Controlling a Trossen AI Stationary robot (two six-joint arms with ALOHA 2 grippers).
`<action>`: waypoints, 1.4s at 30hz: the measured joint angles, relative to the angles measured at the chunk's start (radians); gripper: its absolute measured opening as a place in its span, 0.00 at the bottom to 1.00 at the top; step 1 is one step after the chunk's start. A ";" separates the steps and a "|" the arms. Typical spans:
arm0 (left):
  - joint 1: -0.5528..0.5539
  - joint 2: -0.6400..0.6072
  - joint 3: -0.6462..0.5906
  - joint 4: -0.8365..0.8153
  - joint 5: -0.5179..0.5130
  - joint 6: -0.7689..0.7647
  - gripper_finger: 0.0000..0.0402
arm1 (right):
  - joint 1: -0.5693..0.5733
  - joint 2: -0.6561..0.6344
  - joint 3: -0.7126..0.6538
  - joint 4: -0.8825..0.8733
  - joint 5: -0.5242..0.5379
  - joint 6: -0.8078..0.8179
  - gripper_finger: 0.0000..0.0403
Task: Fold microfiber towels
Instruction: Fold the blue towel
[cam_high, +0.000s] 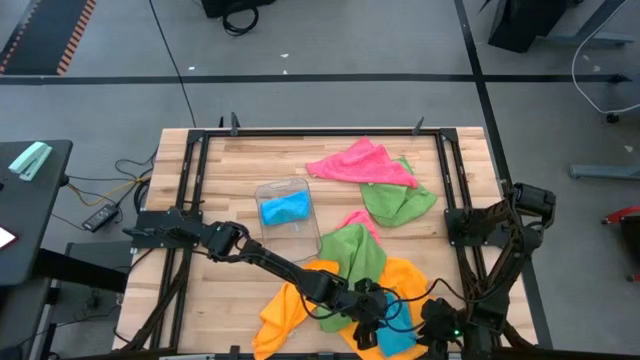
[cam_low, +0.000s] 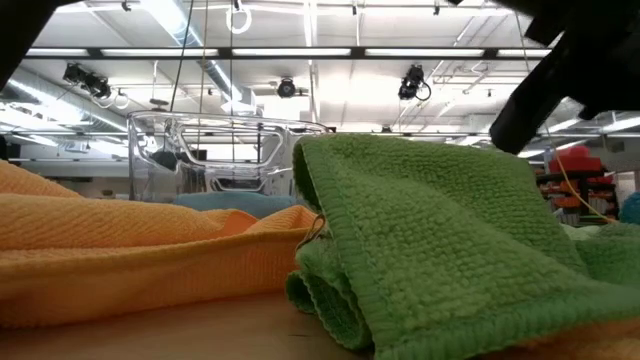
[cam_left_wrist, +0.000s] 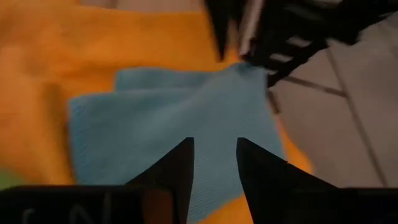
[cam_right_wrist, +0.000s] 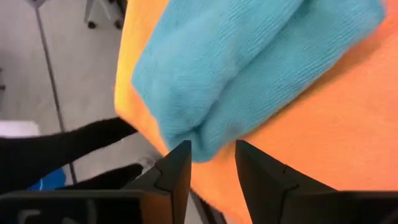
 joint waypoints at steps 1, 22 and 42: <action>0.000 0.000 0.000 0.008 0.005 0.000 0.32 | 0.000 -0.003 0.000 -0.009 0.007 0.011 0.32; -0.013 -0.066 0.000 -0.131 0.111 -0.018 0.24 | -0.058 -0.139 -0.316 0.271 0.040 0.111 0.12; -0.026 -0.147 0.001 -0.363 0.032 0.055 0.23 | -0.326 -0.189 -0.335 0.343 -0.007 -0.196 0.42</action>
